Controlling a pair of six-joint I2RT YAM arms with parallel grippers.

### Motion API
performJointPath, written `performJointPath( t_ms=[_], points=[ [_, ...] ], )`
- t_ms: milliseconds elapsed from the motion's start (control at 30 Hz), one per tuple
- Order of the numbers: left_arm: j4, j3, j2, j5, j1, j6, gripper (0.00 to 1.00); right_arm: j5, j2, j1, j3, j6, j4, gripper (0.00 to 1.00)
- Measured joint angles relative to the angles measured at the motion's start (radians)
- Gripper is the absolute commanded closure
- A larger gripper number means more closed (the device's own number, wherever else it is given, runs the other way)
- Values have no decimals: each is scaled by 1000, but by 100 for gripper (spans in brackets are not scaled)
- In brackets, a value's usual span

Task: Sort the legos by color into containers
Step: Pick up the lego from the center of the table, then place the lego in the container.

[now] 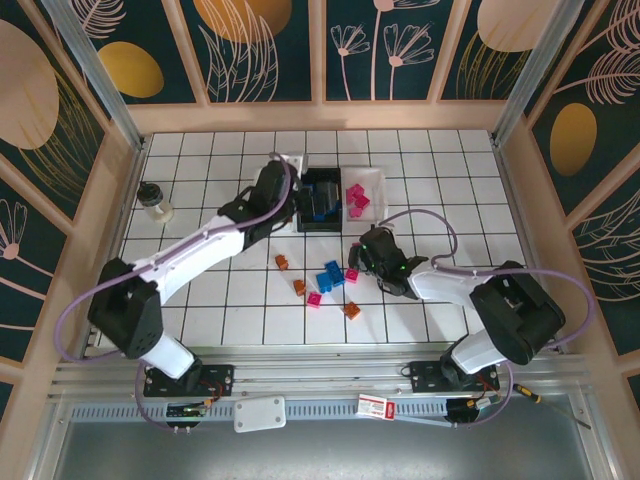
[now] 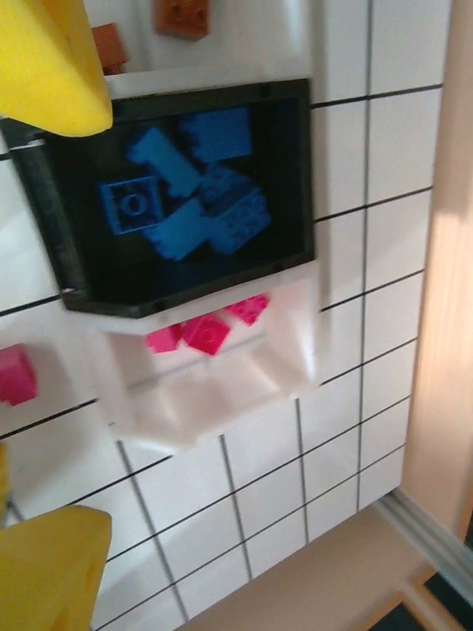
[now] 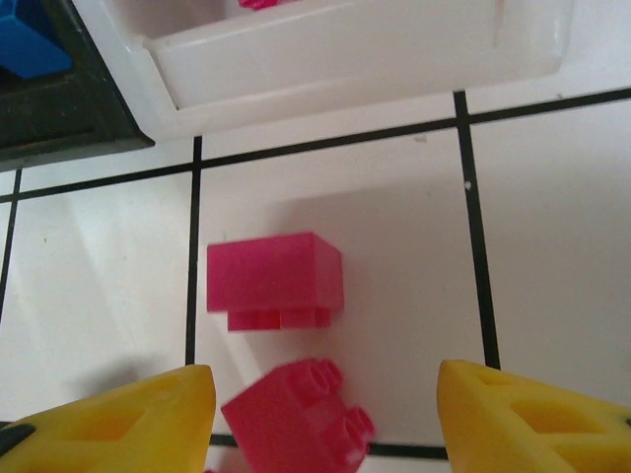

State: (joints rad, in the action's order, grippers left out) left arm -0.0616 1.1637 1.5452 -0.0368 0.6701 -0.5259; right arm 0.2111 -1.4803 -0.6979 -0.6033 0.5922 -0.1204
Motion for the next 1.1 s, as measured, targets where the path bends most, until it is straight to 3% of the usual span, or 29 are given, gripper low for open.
performJointPath(
  t_ms=[167, 533, 633, 900, 1100],
  points=[
    [3, -226, -112, -20, 3, -30, 2, -64, -29, 5, -8, -38, -23, 43],
    [-17, -384, -245, -63, 3, -63, 1, -88, -23, 11, 3, -60, -33, 81],
    [-18, -405, -248, -74, 3, -63, 2, -86, 24, 11, 24, -62, -14, 86],
    [-18, -441, -261, -85, 3, -63, 1, -75, 261, 13, -1, -75, 112, 89],
    [-17, -447, -261, -84, 3, -64, 1, -71, 135, 79, -234, -138, 99, 85]
  ],
)
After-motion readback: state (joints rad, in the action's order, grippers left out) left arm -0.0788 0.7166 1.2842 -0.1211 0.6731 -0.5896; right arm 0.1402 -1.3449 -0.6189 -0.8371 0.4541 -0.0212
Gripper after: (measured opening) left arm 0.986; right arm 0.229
